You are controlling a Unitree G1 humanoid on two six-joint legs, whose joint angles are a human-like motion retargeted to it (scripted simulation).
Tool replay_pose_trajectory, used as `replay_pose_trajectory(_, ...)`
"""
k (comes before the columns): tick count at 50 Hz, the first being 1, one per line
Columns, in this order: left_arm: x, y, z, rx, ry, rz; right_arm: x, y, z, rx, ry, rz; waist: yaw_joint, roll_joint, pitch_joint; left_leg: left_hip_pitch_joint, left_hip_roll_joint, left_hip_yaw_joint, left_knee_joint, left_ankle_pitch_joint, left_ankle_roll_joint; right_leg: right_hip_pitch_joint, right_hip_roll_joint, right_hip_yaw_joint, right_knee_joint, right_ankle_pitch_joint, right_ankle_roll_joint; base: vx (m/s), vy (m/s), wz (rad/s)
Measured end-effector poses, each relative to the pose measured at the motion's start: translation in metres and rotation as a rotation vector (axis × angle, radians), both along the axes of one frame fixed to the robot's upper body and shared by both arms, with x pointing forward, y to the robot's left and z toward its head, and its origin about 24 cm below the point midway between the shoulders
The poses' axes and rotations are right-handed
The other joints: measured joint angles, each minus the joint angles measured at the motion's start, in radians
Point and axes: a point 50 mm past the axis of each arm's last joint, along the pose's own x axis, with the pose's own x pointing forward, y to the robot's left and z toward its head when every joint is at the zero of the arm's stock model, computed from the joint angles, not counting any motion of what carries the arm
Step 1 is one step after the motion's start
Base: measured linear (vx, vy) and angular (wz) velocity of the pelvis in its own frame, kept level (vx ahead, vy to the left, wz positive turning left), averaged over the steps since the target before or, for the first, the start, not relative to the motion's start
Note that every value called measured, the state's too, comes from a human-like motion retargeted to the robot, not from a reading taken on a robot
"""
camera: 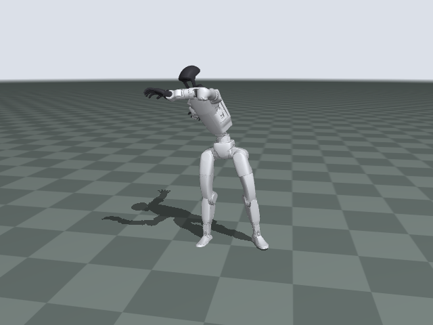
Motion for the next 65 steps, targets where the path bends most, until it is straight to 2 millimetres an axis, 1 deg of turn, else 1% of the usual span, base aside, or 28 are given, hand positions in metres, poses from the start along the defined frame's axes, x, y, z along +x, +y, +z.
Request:
replay_pose_trajectory(3,0.017,0.009,0.005,-0.018,-0.028,0.084,-0.039,0.001,0.037,-0.098,0.060,-0.135,-0.022,-0.017,0.014,0.003,0.002,0.016,0.007,-0.001,0.010,-0.004,0.002,0.014,-0.004,0.007,0.005,-0.02,-0.02,-0.29)
replay_pose_trajectory(7,0.033,0.018,0.012,-0.046,-0.108,0.164,-0.060,0.008,0.052,-0.158,0.065,-0.242,-0.042,-0.010,0.047,-0.001,0.004,0.018,0.009,0.001,0.017,-0.010,0.003,0.016,-0.004,0.011,0.006,-0.01,0.00,0.02)
replay_pose_trajectory(10,0.044,0.019,0.014,-0.080,-0.169,0.188,-0.054,0.012,0.035,-0.137,0.028,-0.241,-0.042,0.012,0.075,-0.011,0.004,0.009,0.006,0.003,0.016,-0.016,0.004,0.009,-0.004,0.014,0.003,-0.06,-0.01,0.14)
replay_pose_trajectory(13,0.058,0.015,0.009,-0.112,-0.184,0.204,-0.020,0.014,-0.004,-0.074,-0.059,-0.180,-0.030,0.031,0.091,-0.026,0.001,-0.004,-0.001,0.008,0.009,-0.025,0.002,-0.001,-0.004,0.016,-0.005,-0.07,-0.01,0.19)
replay_pose_trajectory(15,0.069,0.011,0.001,-0.111,-0.163,0.232,0.023,0.016,-0.036,-0.025,-0.154,-0.120,-0.019,0.044,0.093,-0.038,0.000,-0.011,-0.006,0.012,0.003,-0.034,0.002,-0.006,-0.004,0.017,-0.013,-0.06,-0.01,0.17)
replay_pose_trajectory(17,0.080,0.007,-0.012,-0.072,-0.121,0.278,0.082,0.021,-0.067,0.033,-0.276,-0.035,-0.007,0.059,0.094,-0.041,0.000,-0.015,-0.010,0.015,-0.005,-0.037,0.003,-0.008,-0.004,0.018,-0.024,-0.06,-0.01,0.10)
replay_pose_trajectory(20,0.094,0.000,-0.039,0.042,-0.046,0.344,0.194,0.040,-0.095,0.124,-0.456,0.171,0.018,0.092,0.090,-0.032,0.000,-0.015,-0.015,0.015,-0.019,-0.037,0.004,-0.006,0.011,0.013,-0.015,0.00,0.00,0.00)
replay_pose_trajectory(22,0.099,-0.003,-0.056,0.125,-0.014,0.364,0.290,0.068,-0.096,0.186,-0.557,0.383,0.029,0.126,0.080,-0.033,0.007,-0.015,-0.012,0.016,-0.021,-0.031,0.012,0.000,-0.004,0.018,-0.055,0.00,0.00,0.00)
replay_pose_trajectory(25,0.099,-0.007,-0.079,0.213,0.032,0.351,0.427,0.147,-0.064,0.267,-0.723,0.760,0.055,0.168,0.055,-0.031,0.014,-0.011,0.000,0.012,-0.020,-0.029,0.016,0.009,-0.004,0.018,-0.072,0.00,0.00,0.00)
replay_pose_trajectory(27,0.095,-0.011,-0.087,0.235,0.057,0.318,0.496,0.217,-0.024,0.322,-0.898,1.006,0.085,0.189,0.033,-0.029,0.017,-0.012,0.010,0.009,-0.016,-0.023,0.018,0.013,-0.004,0.018,-0.081,0.00,0.00,0.00)
replay_pose_trajectory(30,0.086,-0.013,-0.086,0.224,0.080,0.274,0.557,0.329,0.064,0.392,-1.233,1.343,0.127,0.212,0.005,-0.030,0.024,-0.018,0.026,0.005,-0.012,-0.015,0.019,0.013,-0.004,0.017,-0.090,0.00,0.00,0.00)
replay_pose_trajectory(31,0.081,-0.013,-0.079,0.223,0.059,0.256,0.563,0.363,0.097,0.029,-0.864,1.740,0.145,0.217,0.000,-0.032,0.027,-0.021,0.031,0.003,-0.011,-0.014,0.020,0.011,-0.001,0.014,-0.089,0.00,0.00,0.00)
replay_pose_trajectory(32,0.076,-0.011,-0.073,0.212,0.050,0.242,0.565,0.395,0.128,-0.148,-0.820,1.884,0.156,0.222,-0.005,-0.034,0.029,-0.027,0.036,0.001,-0.011,-0.011,0.021,0.007,0.001,0.012,-0.089,0.02,-0.03,0.29)
replay_pose_trajectory(33,0.073,-0.008,-0.067,0.183,0.068,0.240,0.565,0.415,0.159,0.274,-1.404,1.656,0.157,0.230,-0.009,-0.035,0.032,-0.037,0.037,0.003,-0.014,-0.004,0.022,-0.001,0.000,0.011,-0.091,0.03,-0.03,0.39)
replay_pose_trajectory(34,0.071,-0.007,-0.063,0.169,0.073,0.231,0.564,0.429,0.182,0.431,-1.643,1.559,0.165,0.235,-0.019,-0.034,0.032,-0.045,0.034,0.006,-0.017,0.001,0.023,-0.009,0.001,0.009,-0.092,0.03,-0.03,0.43)
replay_pose_trajectory(35,0.068,-0.007,-0.060,0.163,0.071,0.220,0.561,0.441,0.203,0.461,-1.732,1.580,0.178,0.239,-0.031,-0.033,0.031,-0.052,0.029,0.008,-0.019,0.006,0.023,-0.015,0.004,0.007,-0.091,0.05,-0.02,0.36)
replay_pose_trajectory(37,0.065,-0.008,-0.054,0.152,0.077,0.216,0.558,0.452,0.233,0.462,-1.832,1.582,0.205,0.232,-0.055,-0.027,0.021,-0.064,0.017,0.009,-0.028,-0.041,0.005,-0.036,0.127,-0.054,0.000,0.05,-0.01,0.40)
replay_pose_trajectory(38,0.061,-0.008,-0.048,0.137,0.059,0.200,0.556,0.457,0.242,0.472,-1.853,1.589,0.209,0.243,-0.066,-0.035,0.026,-0.076,0.011,0.017,-0.023,-0.013,0.017,-0.040,0.064,-0.027,-0.068,0.04,-0.02,0.46)
replay_pose_trajectory(42,0.059,-0.008,-0.039,0.114,0.060,0.198,0.559,0.451,0.250,0.427,-1.852,1.602,0.244,0.228,-0.105,-0.028,0.017,-0.094,-0.001,0.015,-0.028,-0.058,-0.003,-0.066,0.199,-0.093,0.022,0.05,-0.01,0.29)
replay_pose_trajectory(43,0.058,-0.008,-0.037,0.108,0.058,0.197,0.561,0.446,0.246,0.417,-1.837,1.606,0.251,0.225,-0.113,-0.030,0.015,-0.098,-0.003,0.015,-0.026,-0.066,-0.005,-0.068,0.216,-0.101,0.022,0.04,-0.01,0.21)
replay_pose_trajectory(45,0.055,-0.006,-0.031,0.087,0.043,0.190,0.564,0.437,0.229,0.419,-1.796,1.610,0.252,0.236,-0.122,-0.039,0.028,-0.107,-0.001,0.020,-0.017,-0.028,0.016,-0.065,0.129,-0.066,-0.068,0.01,-0.01,0.10)
replay_pose_trajectory(47,0.054,-0.002,-0.028,0.068,0.037,0.195,0.568,0.423,0.201,0.437,-1.739,1.578,0.249,0.234,-0.120,-0.038,0.035,-0.105,0.010,0.015,-0.009,-0.003,0.024,-0.063,0.082,-0.049,-0.094,0.00,0.00,0.00)
replay_pose_trajectory(50,0.056,0.005,-0.028,0.057,0.041,0.216,0.568,0.393,0.139,0.483,-1.615,1.476,0.238,0.217,-0.111,-0.030,0.041,-0.092,0.023,0.007,-0.003,0.000,0.028,-0.049,0.080,-0.051,-0.097,0.02,-0.01,-0.25)
replay_pose_trajectory(53,0.058,0.012,-0.031,0.058,0.043,0.240,0.550,0.349,0.056,0.507,-1.389,1.339,0.215,0.193,-0.098,-0.021,0.043,-0.070,0.030,0.001,0.002,0.001,0.029,-0.030,0.071,-0.048,-0.094,0.02,0.00,-0.35)
replay_pose_trajectory(56,0.059,0.018,-0.035,0.076,0.038,0.261,0.504,0.286,-0.031,0.488,-1.074,1.180,0.185,0.170,-0.081,-0.012,0.042,-0.049,0.031,-0.003,0.005,0.007,0.030,-0.015,0.048,-0.038,-0.084,0.02,0.01,-0.33)
replay_pose_trajectory(60,0.058,0.019,-0.038,0.115,0.022,0.272,0.389,0.178,-0.114,0.434,-0.644,0.912,0.141,0.149,-0.053,-0.001,0.036,-0.029,0.027,-0.005,0.008,0.019,0.028,-0.006,0.013,-0.022,-0.062,0.03,0.01,-0.18)
replay_pose_trajectory(62,0.057,0.017,-0.037,0.130,0.017,0.267,0.313,0.124,-0.130,0.394,-0.470,0.748,0.119,0.141,-0.037,0.003,0.033,-0.024,0.024,-0.005,0.009,0.025,0.027,-0.007,0.001,-0.017,-0.050,0.00,0.00,0.00)
replay_pose_trajectory(65,0.055,0.014,-0.036,0.144,0.017,0.258,0.190,0.061,-0.118,0.311,-0.251,0.484,0.081,0.129,-0.016,0.008,0.028,-0.018,0.018,-0.004,0.011,0.028,0.024,-0.009,-0.004,-0.014,-0.033,0.00,0.00,0.00)
